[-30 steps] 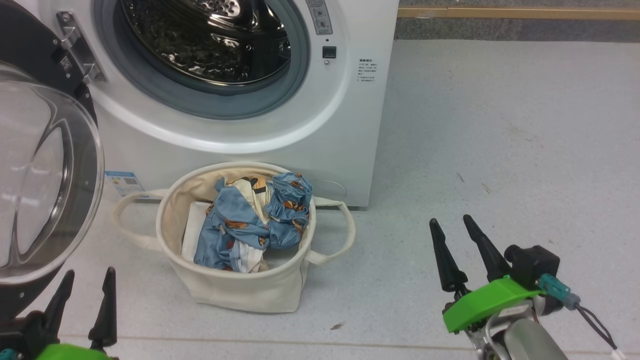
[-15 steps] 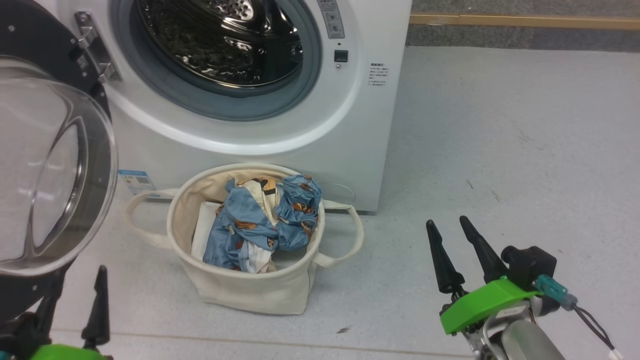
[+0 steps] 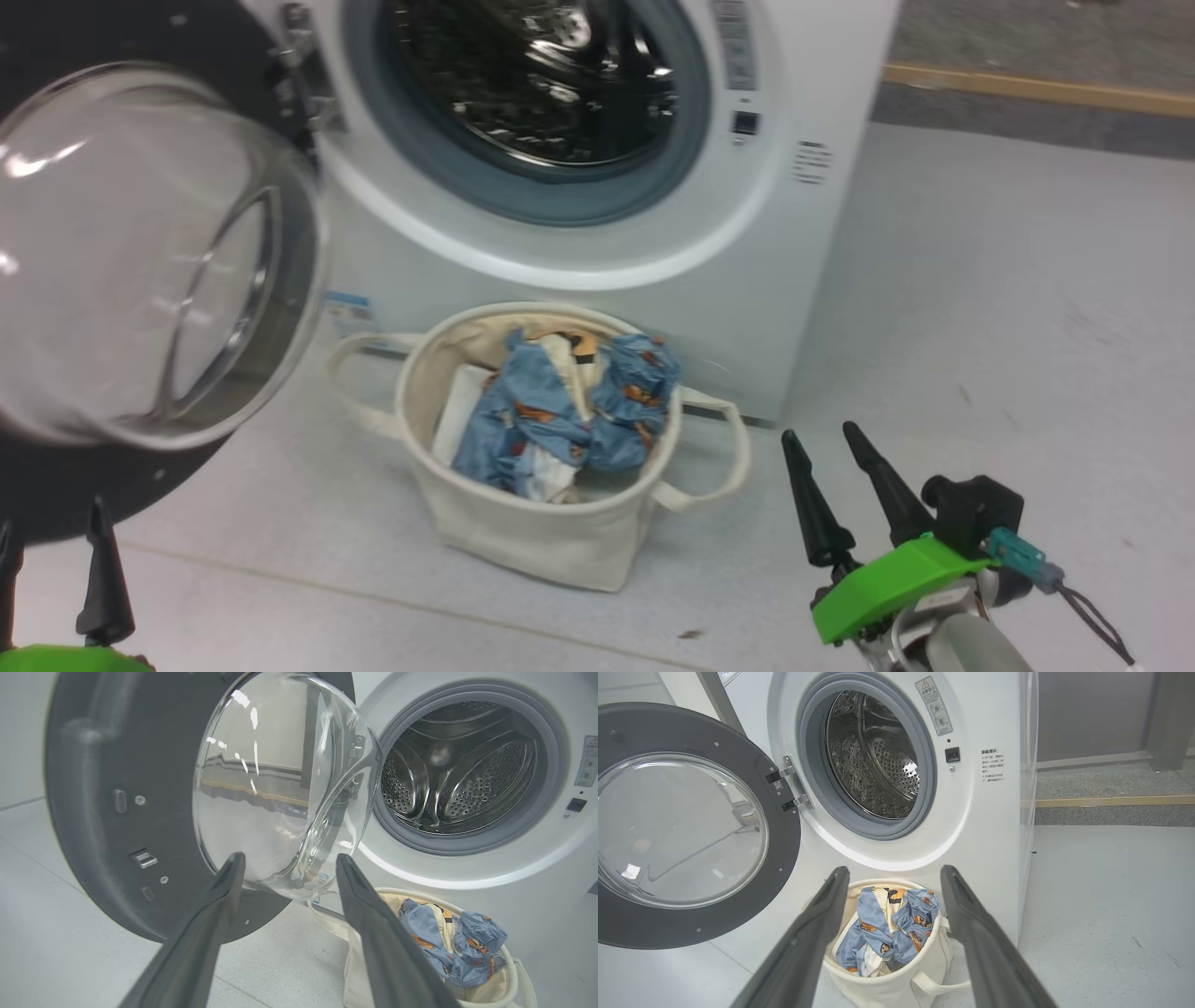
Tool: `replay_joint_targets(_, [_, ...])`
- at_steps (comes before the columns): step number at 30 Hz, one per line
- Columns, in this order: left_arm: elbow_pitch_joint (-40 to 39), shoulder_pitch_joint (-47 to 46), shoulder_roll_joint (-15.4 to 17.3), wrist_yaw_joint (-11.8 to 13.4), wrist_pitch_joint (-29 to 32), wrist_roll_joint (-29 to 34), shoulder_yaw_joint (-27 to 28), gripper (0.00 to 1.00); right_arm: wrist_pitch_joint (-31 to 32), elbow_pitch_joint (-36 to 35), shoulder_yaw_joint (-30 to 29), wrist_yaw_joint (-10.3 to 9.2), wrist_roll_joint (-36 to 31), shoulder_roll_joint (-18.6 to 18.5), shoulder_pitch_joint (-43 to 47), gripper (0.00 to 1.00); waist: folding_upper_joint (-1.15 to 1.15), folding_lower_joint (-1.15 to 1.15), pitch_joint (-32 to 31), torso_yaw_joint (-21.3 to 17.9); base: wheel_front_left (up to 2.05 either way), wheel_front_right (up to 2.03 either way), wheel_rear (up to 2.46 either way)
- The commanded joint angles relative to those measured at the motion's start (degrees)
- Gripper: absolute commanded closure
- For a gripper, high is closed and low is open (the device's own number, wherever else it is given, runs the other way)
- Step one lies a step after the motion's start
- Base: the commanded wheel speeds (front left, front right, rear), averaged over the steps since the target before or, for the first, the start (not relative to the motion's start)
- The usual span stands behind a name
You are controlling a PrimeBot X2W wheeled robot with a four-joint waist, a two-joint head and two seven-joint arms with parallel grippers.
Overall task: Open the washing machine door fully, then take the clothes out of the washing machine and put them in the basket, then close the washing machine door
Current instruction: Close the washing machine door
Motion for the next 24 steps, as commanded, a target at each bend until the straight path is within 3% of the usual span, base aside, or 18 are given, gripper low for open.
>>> replay_joint_targets(1, [-2.2,-2.0,1.8,0.5,0.1,-0.1,2.7,0.0,-0.7,-1.5,1.6,0.05,0.1,0.2,-0.9,0.0,0.0,0.0,-0.3,2.9,0.0,0.0,0.0])
replay_joint_targets(15, [-2.8,-3.8,0.2,2.6,-0.7,-0.6,2.8,0.0,-0.7,-2.3,2.6,0.05,-1.4,0.2,-3.4,0.0,0.0,0.0,3.0,17.8,0.0,0.0,0.0])
replay_joint_targets(24, [-1.2,-5.1,-1.8,2.5,-1.8,-0.8,2.0,0.0,-0.7,-1.7,3.0,0.05,-2.1,0.2,-4.5,0.0,0.0,0.0,4.2,23.7,0.0,0.0,0.0])
